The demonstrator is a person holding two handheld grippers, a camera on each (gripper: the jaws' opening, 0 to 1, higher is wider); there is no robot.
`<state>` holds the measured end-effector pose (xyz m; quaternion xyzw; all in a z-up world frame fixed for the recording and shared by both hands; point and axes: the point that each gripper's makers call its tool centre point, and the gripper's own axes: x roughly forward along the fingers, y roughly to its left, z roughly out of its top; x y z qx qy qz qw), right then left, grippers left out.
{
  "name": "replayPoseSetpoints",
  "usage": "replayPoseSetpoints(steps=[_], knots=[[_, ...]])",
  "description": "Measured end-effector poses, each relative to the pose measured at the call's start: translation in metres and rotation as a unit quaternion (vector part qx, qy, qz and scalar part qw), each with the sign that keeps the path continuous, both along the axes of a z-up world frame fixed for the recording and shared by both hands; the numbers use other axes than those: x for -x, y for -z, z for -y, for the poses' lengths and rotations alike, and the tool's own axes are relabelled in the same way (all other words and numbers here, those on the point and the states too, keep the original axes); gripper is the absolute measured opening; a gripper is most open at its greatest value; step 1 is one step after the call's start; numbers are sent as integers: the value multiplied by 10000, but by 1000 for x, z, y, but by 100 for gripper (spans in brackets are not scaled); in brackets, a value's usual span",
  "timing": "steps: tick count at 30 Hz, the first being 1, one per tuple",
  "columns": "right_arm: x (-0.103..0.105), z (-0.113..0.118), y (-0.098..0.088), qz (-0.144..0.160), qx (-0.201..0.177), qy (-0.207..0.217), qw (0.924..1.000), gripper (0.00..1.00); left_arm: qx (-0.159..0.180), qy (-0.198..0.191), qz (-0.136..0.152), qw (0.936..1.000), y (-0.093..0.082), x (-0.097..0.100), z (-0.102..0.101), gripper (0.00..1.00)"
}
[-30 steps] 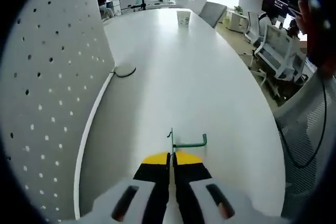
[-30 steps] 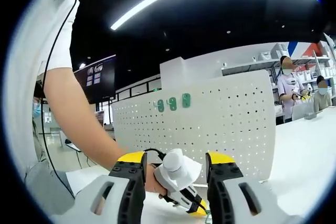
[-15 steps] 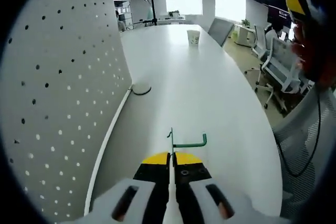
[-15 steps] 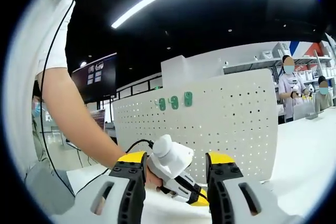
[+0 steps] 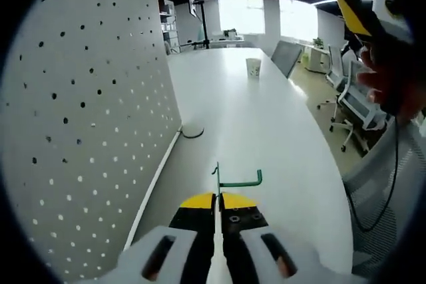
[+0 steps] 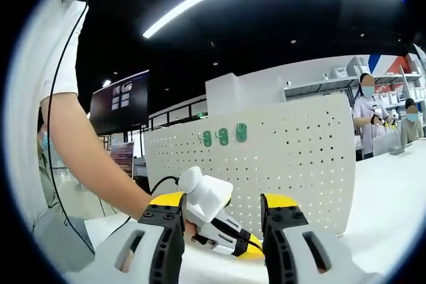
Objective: Insert the hook assembly into the mounting plate slot until the hook locks in place.
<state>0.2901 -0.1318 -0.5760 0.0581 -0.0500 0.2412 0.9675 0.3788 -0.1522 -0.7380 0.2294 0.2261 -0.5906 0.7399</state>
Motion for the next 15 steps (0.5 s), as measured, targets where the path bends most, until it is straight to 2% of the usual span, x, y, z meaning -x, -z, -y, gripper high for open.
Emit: replayPoseSetpoints(steps=[15], knots=[[-1,-3,-8,40,-33,0,10000,43,518,-114,147,9985,-36,2,-5,1]])
